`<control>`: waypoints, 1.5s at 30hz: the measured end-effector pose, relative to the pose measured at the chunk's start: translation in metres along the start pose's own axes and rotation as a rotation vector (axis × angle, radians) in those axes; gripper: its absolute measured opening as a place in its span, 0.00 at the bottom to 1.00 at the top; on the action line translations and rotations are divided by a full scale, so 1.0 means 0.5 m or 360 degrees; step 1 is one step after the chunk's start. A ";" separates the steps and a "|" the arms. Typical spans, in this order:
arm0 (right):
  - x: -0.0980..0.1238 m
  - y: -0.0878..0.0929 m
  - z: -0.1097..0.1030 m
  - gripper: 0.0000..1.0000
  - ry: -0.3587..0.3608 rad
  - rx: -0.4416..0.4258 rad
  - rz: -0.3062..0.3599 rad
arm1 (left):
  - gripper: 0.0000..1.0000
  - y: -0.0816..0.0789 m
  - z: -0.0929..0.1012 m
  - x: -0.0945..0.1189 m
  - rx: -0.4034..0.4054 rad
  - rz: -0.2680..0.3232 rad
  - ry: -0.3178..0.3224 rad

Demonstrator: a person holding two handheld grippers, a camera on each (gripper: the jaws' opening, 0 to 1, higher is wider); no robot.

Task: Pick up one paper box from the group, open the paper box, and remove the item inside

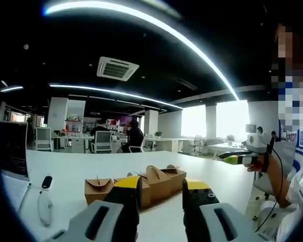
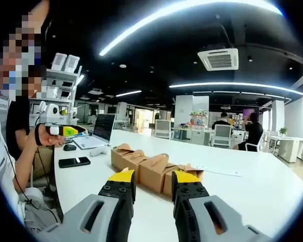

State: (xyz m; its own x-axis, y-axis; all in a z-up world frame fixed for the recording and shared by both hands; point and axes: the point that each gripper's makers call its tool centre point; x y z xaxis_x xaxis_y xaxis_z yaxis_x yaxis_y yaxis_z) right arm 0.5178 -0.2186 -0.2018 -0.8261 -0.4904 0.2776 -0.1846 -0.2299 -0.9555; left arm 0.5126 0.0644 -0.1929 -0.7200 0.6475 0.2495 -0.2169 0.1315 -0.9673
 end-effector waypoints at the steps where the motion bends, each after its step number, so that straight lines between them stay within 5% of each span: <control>1: 0.000 0.000 0.001 0.28 0.0003 -0.0005 0.0002 | 0.33 0.000 -0.001 0.001 0.0000 0.0001 -0.0001; 19: -0.004 0.001 0.013 0.26 -0.0026 -0.0118 0.0020 | 0.33 -0.001 -0.004 0.003 0.0000 0.0005 -0.0005; 45: -0.051 -0.034 0.030 0.26 0.0016 -0.0010 -0.0054 | 0.33 -0.003 -0.011 0.012 0.0004 0.0019 -0.0016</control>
State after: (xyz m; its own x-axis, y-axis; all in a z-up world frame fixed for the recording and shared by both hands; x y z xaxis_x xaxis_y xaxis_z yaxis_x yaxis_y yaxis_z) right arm 0.5497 -0.2147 -0.1913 -0.8246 -0.4741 0.3086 -0.2157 -0.2408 -0.9463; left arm 0.5122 0.0721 -0.1901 -0.7291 0.6416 0.2382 -0.2098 0.1218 -0.9701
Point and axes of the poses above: the point that each gripper's makers call its tool centre point, and the gripper's own axes: x roughly backward along the fingers, z roughly to its right, y roughly out of its underside, and after that the axes turned 15 degrees about -z, right-handed
